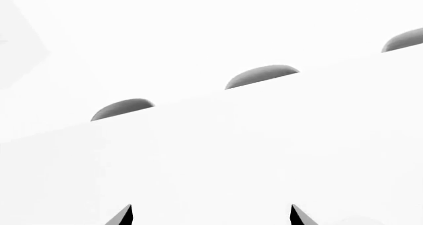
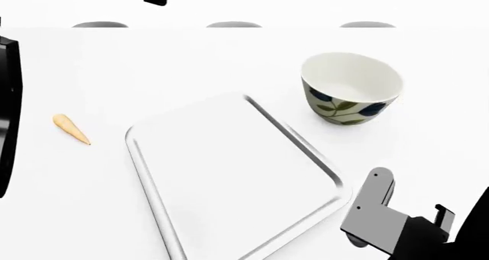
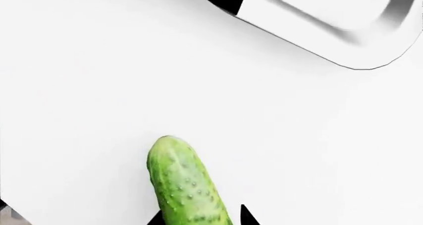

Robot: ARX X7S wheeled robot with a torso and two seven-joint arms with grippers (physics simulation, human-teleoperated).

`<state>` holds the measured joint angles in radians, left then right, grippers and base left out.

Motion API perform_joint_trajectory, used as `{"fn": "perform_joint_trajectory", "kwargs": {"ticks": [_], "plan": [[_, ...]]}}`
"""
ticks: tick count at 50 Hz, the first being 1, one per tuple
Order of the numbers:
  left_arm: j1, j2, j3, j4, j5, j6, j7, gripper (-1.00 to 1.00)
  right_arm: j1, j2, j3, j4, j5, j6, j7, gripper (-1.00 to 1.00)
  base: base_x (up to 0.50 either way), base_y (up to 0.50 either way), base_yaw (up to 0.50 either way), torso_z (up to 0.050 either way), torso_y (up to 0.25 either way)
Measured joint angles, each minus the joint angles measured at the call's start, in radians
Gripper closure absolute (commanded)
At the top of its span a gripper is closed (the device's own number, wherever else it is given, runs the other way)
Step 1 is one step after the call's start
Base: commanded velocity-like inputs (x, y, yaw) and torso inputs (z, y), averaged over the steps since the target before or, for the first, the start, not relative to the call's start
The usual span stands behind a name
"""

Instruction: Place the two vegetables and bowl onto the tray for setting up a vegetable dip station.

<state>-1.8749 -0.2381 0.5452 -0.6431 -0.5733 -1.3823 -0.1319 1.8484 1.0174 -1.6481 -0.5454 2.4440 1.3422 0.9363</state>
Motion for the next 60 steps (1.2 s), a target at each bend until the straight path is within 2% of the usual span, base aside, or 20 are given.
{"fn": "perform_joint_trajectory", "kwargs": {"ticks": [16, 23, 34, 44, 50, 60], "plan": [[-0.002, -0.009, -0.007, 0.01, -0.006, -0.012, -0.016, -1.0, 0.02, -0.041, 0.005, 0.018, -0.004, 0.054, -0.033, 1.0, 0.0, 0.0, 0.0, 0.0, 0.0], [-0.002, -0.011, -0.01, 0.013, -0.01, -0.015, -0.022, -1.0, 0.132, -0.043, 0.0, 0.026, 0.077, 0.084, -0.027, 1.0, 0.0, 0.0, 0.0, 0.0, 0.0], [-0.001, -0.012, -0.009, 0.015, -0.014, -0.016, -0.027, -1.0, 0.342, -0.102, -0.012, 0.13, 0.212, 0.131, -0.016, 1.0, 0.0, 0.0, 0.0, 0.0, 0.0], [0.003, -0.014, -0.009, 0.018, -0.019, -0.016, -0.03, -1.0, 0.42, -0.178, 0.024, 0.245, 0.266, 0.165, -0.016, 1.0, 0.0, 0.0, 0.0, 0.0, 0.0], [0.002, -0.009, -0.002, 0.01, -0.021, -0.008, -0.024, -1.0, 0.399, -0.265, 0.084, 0.336, 0.201, 0.191, -0.076, 1.0, 0.0, 0.0, 0.0, 0.0, 0.0], [-0.002, -0.003, 0.009, -0.003, -0.023, 0.003, -0.014, -1.0, 0.364, -0.417, 0.159, 0.485, -0.051, 0.206, -0.318, 1.0, 0.0, 0.0, 0.0, 0.0, 0.0]]}}
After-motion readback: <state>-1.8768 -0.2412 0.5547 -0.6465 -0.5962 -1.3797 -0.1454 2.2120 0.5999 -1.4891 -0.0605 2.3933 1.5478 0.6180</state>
